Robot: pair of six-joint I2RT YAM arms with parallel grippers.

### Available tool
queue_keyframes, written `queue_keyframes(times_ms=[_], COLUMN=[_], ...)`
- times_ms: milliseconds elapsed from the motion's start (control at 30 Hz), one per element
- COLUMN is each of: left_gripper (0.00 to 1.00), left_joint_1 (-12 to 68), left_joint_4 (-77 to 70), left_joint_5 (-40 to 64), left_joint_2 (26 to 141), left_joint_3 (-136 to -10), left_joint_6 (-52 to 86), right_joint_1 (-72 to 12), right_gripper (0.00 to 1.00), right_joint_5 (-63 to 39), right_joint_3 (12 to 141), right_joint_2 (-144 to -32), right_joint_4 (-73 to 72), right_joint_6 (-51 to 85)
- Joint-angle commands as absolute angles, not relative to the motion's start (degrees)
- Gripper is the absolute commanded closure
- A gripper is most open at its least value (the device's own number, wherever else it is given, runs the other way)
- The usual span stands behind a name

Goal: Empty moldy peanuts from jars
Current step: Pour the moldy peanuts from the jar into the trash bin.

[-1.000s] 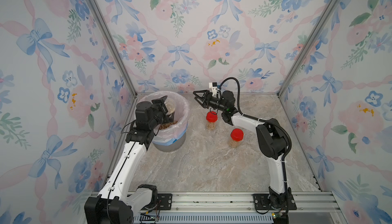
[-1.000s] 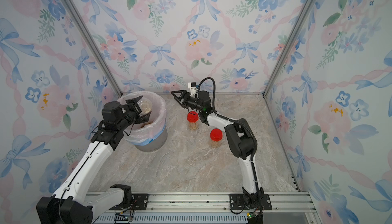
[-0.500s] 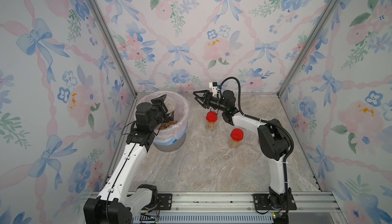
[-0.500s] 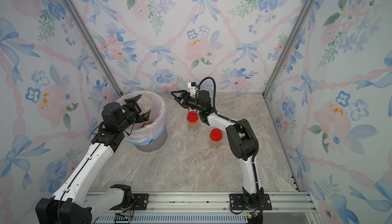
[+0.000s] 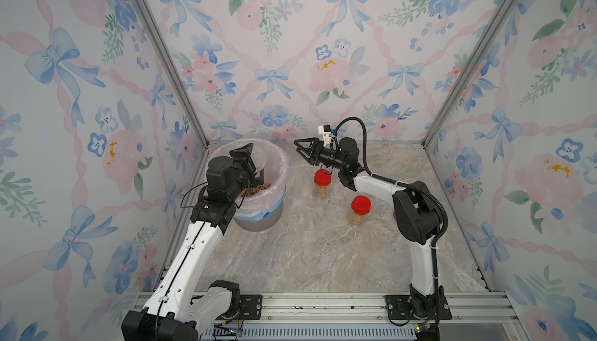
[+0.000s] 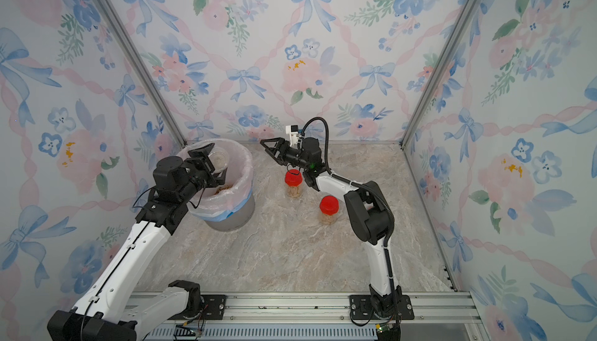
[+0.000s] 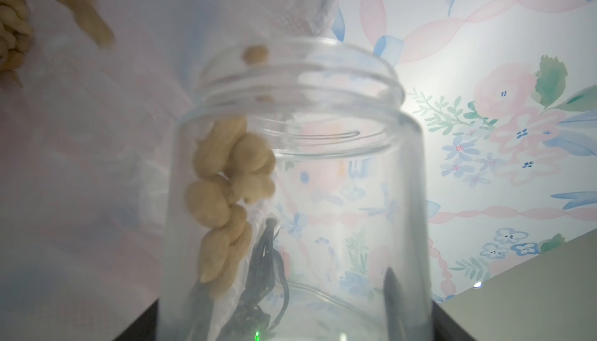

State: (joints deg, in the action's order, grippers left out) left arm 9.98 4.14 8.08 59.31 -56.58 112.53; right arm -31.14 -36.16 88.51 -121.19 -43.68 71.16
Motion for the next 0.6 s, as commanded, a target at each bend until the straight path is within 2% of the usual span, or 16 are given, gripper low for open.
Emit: queue_keyframes(times_ms=[0, 33, 67, 133, 200, 233, 267, 300, 333, 367, 400, 467, 500, 533, 567], left_gripper=[1.00, 1.00, 1.00, 1.00, 1.00, 1.00, 1.00, 1.00, 1.00, 1.00, 1.00, 1.00, 1.00, 1.00, 1.00], left_joint_1=[8.4, 14.8, 14.8, 7.3, 13.5, 12.0, 7.9, 7.1, 11.4, 14.8, 12.1, 4.9, 8.4, 14.7, 15.1], left_joint_4=[0.8, 1.9, 3.4, 3.1, 3.4, 3.2, 3.0, 3.0, 3.1, 3.2, 3.7, 3.7, 3.7, 3.7, 3.6], left_joint_5=[11.3, 2.2, -1.9, 10.1, 2.7, 1.9, 6.6, 10.6, 8.8, 2.8, 3.0, 13.9, 11.6, 3.8, 1.2], left_joint_2=[58.9, 57.3, 56.4, 57.7, 56.7, 56.6, 57.9, 59.3, 59.1, 58.5, 58.8, 61.2, 60.3, 58.7, 58.8], left_joint_3=[-60.0, -60.5, -59.7, -57.4, -58.3, -57.7, -58.0, -58.8, -59.4, -59.8, -59.5, -58.0, -58.3, -58.3, -58.8], left_joint_6=[109.5, 108.5, 108.2, 110.7, 108.7, 109.8, 109.7, 109.1, 108.9, 108.2, 107.7, 108.3, 108.0, 108.3, 107.3], right_joint_1=[-31.0, -31.0, -31.0, -30.9, -30.8, -30.8, -30.9, -31.0, -30.9, -30.8, -30.7, -30.6, -30.6, -30.4, -30.3], right_gripper=[0.26, 0.27, 0.26, 0.26, 0.27, 0.27, 0.27, 0.27, 0.27, 0.27, 0.27, 0.27, 0.28, 0.28, 0.28], right_joint_5=[-37.2, -37.4, -36.7, -36.4, -37.4, -37.2, -36.7, -36.6, -37.2, -37.3, -36.9, -36.5, -37.1, -37.7, -37.4], right_joint_3=[88.4, 88.1, 87.6, 88.6, 89.5, 89.2, 89.2, 89.6, 89.8, 89.3, 88.8, 89.1, 89.7, 89.3, 88.5], right_joint_2=[-118.3, -118.1, -117.8, -118.4, -119.2, -119.2, -119.2, -119.4, -119.6, -119.4, -119.2, -119.1, -119.3, -119.3, -119.1], right_joint_4=[-45.0, -45.1, -45.1, -44.8, -45.5, -45.7, -45.4, -45.0, -45.2, -45.7, -45.8, -44.6, -43.7, -43.9, -44.4], right_joint_6=[70.7, 70.8, 70.3, 70.1, 71.2, 71.3, 71.0, 70.8, 71.2, 71.5, 71.3, 70.3, 70.2, 70.4, 70.2])
